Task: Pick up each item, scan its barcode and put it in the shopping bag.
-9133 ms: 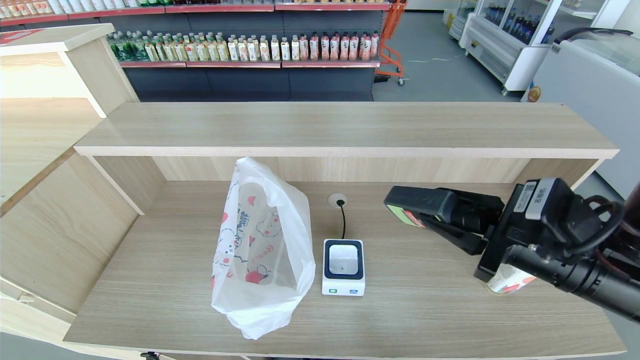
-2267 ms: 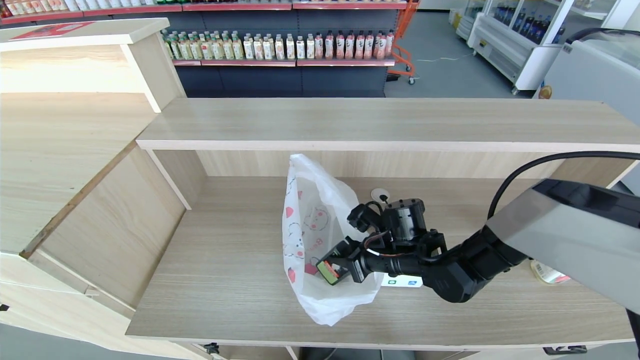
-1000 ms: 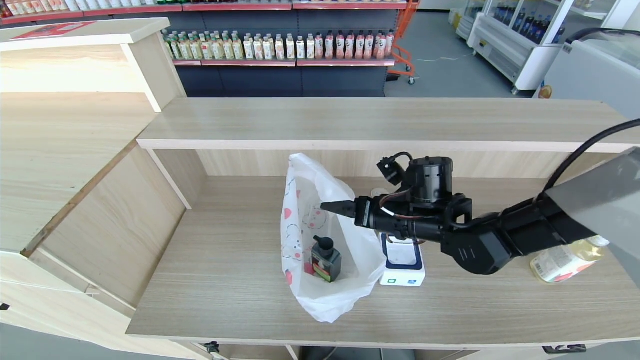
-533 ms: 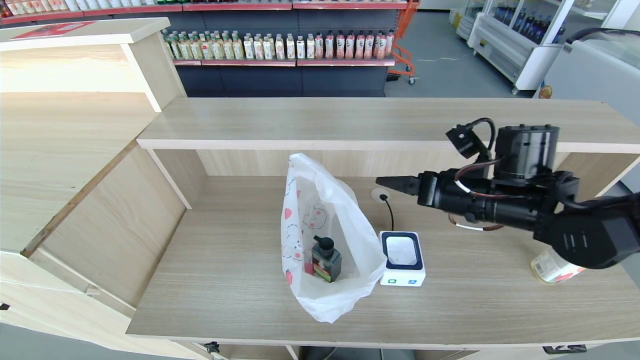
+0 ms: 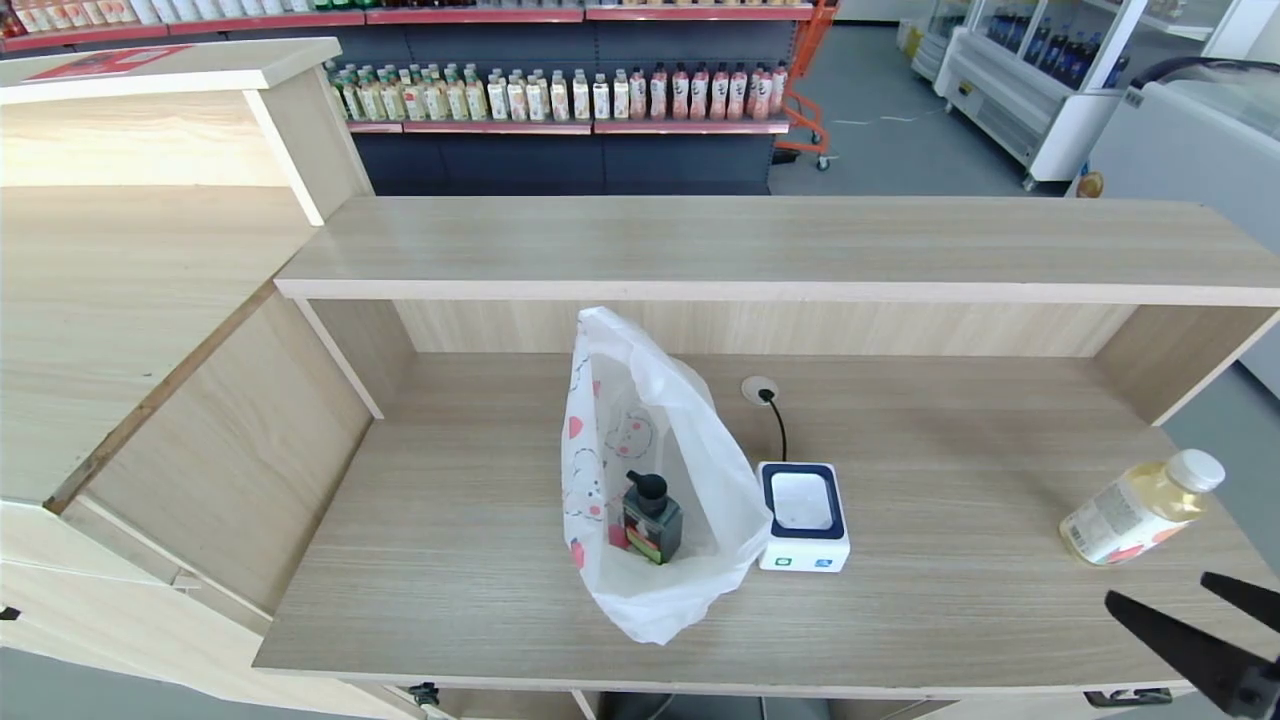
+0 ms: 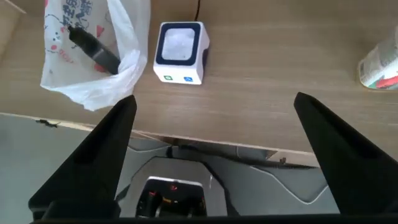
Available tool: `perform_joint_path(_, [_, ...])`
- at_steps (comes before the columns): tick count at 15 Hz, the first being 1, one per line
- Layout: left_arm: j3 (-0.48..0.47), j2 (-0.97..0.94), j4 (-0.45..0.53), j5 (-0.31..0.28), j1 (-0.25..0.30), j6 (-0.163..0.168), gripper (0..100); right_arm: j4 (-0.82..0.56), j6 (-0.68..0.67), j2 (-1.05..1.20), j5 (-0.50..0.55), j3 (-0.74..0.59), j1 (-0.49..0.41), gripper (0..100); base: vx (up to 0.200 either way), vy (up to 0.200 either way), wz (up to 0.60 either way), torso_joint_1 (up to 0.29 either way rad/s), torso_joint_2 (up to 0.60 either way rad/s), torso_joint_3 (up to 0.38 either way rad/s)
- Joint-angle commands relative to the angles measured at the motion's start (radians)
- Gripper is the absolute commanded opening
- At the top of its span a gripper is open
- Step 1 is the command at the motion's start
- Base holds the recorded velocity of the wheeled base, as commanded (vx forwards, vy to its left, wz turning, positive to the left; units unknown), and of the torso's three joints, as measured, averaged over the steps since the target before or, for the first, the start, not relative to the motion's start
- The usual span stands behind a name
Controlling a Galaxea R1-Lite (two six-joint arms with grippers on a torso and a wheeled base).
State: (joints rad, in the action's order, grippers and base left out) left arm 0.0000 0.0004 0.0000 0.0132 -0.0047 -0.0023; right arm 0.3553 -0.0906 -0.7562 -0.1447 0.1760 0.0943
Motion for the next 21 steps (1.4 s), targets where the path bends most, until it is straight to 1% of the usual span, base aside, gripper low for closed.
perform_joint_path(1, [0.000, 0.000, 0.000, 0.001, 0.000, -0.001, 100, -0.360, 0.085, 0.647, 0.065, -0.161, -0.154, 100, 0.000, 0.000, 0.00, 0.000, 0.00, 0.000])
perform_joint_path(3, [0.000, 0.000, 0.000, 0.001, 0.000, -0.001, 100, -0.331, 0.080, 0.663, 0.094, -0.171, -0.159, 100, 0.000, 0.000, 0.00, 0.000, 0.00, 0.000])
perform_joint_path(4, [0.000, 0.000, 0.000, 0.001, 0.000, -0.002, 100, -0.349, 0.080, 0.664, 0.152, -0.176, -0.160, 100, 0.000, 0.000, 0.00, 0.000, 0.00, 0.000])
perform_joint_path(5, [0.000, 0.000, 0.000, 0.001, 0.000, -0.001, 100, -0.358, 0.054, 0.664, 0.168, -0.176, -0.160, 100, 0.000, 0.000, 0.00, 0.000, 0.00, 0.000])
perform_joint_path(13, [0.000, 0.000, 0.000, 0.001, 0.000, -0.001, 100, -0.358, 0.065, 0.664, 0.166, -0.176, -0.160, 100, 0.000, 0.000, 0.00, 0.000, 0.00, 0.000])
perform_joint_path(15, [0.000, 0.001, 0.000, 0.001, 0.000, -0.007, 100, -0.358, 0.071, 0.664, 0.166, -0.176, -0.160, 100, 0.000, 0.000, 0.00, 0.000, 0.00, 0.000])
perform_joint_path(21, [0.000, 0.000, 0.000, 0.002, 0.000, -0.002, 100, -0.358, 0.071, 0.664, 0.166, -0.176, -0.160, 100, 0.000, -0.200, 0.00, 0.002, 0.00, 0.002])
